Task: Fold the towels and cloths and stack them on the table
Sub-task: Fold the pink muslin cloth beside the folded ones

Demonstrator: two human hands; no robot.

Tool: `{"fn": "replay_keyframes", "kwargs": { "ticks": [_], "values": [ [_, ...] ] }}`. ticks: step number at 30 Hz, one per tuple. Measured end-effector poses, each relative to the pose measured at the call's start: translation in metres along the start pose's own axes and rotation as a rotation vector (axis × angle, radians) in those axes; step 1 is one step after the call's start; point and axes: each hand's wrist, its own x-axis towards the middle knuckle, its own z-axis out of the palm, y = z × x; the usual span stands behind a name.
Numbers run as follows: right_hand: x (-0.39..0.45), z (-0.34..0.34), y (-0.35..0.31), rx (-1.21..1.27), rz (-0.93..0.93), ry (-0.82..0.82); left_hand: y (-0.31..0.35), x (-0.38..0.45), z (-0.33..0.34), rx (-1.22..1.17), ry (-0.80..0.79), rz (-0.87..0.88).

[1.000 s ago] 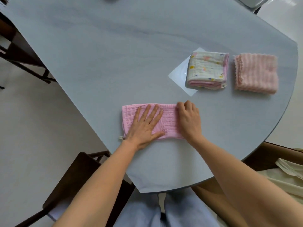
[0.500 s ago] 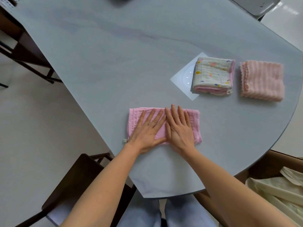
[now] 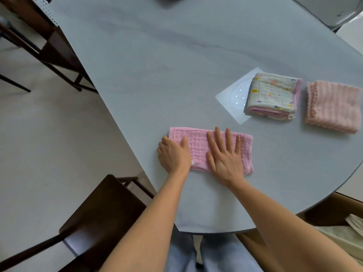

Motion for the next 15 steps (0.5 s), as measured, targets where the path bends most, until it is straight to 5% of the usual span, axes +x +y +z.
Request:
{"fn": "replay_keyframes", "kwargs": {
  "ticks": [6, 15],
  "values": [
    [-0.001, 0.003, -0.004, -0.016, 0.007, -0.010, -0.008, 0.010, -0.011, 0.113, -0.090, -0.019],
    [-0.001, 0.006, -0.001, -0.025, 0.010, -0.016, 0.001, 0.014, -0.015, -0.184, -0.218, -0.243]
  ]
}}
